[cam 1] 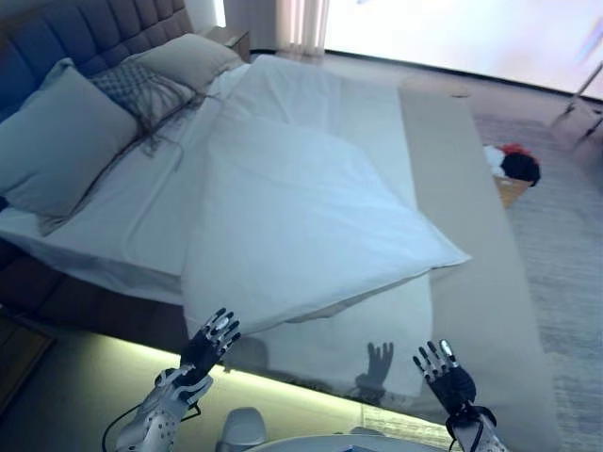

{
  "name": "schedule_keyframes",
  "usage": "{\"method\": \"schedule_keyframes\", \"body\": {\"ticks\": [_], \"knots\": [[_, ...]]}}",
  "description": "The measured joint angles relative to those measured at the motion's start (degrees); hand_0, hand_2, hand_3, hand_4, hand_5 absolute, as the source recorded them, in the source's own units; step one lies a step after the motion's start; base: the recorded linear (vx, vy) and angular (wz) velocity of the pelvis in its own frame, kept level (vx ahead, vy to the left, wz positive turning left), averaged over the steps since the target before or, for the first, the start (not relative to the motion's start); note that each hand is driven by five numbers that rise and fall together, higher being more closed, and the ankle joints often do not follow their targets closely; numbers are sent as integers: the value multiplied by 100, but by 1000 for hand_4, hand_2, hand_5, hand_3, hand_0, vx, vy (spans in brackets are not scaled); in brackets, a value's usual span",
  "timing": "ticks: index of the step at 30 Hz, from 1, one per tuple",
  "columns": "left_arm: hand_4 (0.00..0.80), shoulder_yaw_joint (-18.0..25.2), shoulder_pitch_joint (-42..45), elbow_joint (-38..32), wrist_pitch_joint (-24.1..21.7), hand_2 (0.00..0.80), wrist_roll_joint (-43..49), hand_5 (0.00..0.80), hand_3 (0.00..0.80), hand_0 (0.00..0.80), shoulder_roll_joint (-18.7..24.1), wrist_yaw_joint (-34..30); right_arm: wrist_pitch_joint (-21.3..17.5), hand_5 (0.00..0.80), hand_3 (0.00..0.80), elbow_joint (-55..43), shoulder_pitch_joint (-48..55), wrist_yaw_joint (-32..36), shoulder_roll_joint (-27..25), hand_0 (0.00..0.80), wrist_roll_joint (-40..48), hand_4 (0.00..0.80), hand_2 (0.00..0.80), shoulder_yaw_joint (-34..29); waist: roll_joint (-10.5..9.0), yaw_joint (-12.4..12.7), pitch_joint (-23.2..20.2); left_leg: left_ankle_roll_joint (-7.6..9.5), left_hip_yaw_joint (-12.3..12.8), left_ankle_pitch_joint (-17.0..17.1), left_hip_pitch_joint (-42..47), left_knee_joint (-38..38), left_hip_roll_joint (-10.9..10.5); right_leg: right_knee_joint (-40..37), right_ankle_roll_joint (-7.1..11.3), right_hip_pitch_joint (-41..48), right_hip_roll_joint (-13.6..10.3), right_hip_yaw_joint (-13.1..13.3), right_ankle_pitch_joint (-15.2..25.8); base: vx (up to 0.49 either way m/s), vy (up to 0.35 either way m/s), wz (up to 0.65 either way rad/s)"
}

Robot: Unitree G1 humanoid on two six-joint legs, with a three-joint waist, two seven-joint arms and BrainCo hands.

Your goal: Make the bed neatly

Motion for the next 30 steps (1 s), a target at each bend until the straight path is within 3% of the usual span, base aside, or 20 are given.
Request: {"method": "schedule_keyframes", "body": {"ticks": [1,2,4,6,8,11,13,14,17,20,23,26,30], "knots": [[0,-73,-50,-11,26,0,1,0,0,0,-36,-34,0,0,0,146,-39,8,-56,0,157,0,0,-94,130,78,-12,-25,-2,59,102,-303,20,21,163,-6,-93,31,-12,231,189,20],[0,-132,-92,-3,96,0,10,0,0,0,-51,-65,-1,0,0,436,-149,7,-119,0,318,0,0,-180,235,113,-31,-244,69,351,189,-444,-5,34,381,30,-224,63,0,225,179,-5],[0,-107,-120,-6,180,0,26,0,0,0,73,-102,40,0,0,931,-354,-68,-90,0,424,0,0,-315,102,305,-51,-83,200,326,374,-509,-454,-84,568,96,-667,201,74,250,174,-26],[0,-51,-159,-100,259,0,125,0,0,0,268,-106,42,0,0,956,-418,-73,-20,0,406,0,0,-483,-9,449,-36,29,358,245,399,-367,-688,-170,617,153,-909,122,288,248,142,-28],[0,50,-73,-191,293,0,227,0,0,0,411,-107,44,0,0,954,-492,-53,107,0,329,0,0,-598,-13,474,-36,78,356,110,486,-286,-728,-71,522,162,-973,14,397,266,63,-29],[0,64,1,-207,289,0,220,0,0,0,605,-135,49,0,0,1067,-479,53,176,0,192,0,0,-657,-19,436,-36,102,335,-1,718,-315,-751,254,552,115,-1092,21,387,14,-203,-25],[0,-23,-92,-241,251,0,195,0,0,0,839,-113,70,0,0,1330,-727,190,112,0,123,0,0,-727,-121,437,-35,48,252,-80,441,-205,-792,238,699,-320,-1131,181,310,-461,-308,-39],[0,-126,-300,-178,204,0,121,0,0,0,907,-87,74,0,0,1487,-940,287,-4,0,159,0,0,-785,-102,419,1,10,80,-103,0,31,-743,295,924,-608,-1111,231,299,-584,-393,-4],[0,-459,-1133,-144,-77,0,-283,0,0,0,928,-23,101,0,0,2125,-1545,459,-602,0,625,0,0,-808,225,378,296,-108,-136,78,-1223,525,-300,429,653,-1517,-681,27,537,-315,-367,19],[0,-475,-1535,-150,-213,0,-462,0,0,0,932,139,94,0,0,2189,-1865,543,-705,0,1181,0,0,-907,363,393,799,-223,-213,391,-1570,377,40,452,446,-1752,-390,-242,645,-56,-241,20],[0,-553,-1588,-188,-247,0,-469,0,0,0,944,262,108,0,0,2472,-2053,613,-882,0,1421,0,0,-1020,333,453,970,-235,-310,424,-1860,298,103,662,378,-2040,-382,-404,532,-27,-195,28],[0,-601,-1600,-197,-126,0,-469,0,0,0,1077,349,448,0,0,3096,-2433,754,-1265,0,1835,0,0,-1195,327,590,1077,-225,-365,589,-2079,310,79,915,364,-2282,-449,-482,418,18,-142,19],[0,-592,-1601,-237,-33,0,-501,0,0,0,1323,349,789,0,0,3195,-2650,1060,-1446,0,2153,0,0,-1231,306,675,1097,-223,-443,584,-2117,415,-28,1015,401,-2259,-553,-524,302,110,-89,16]]}}
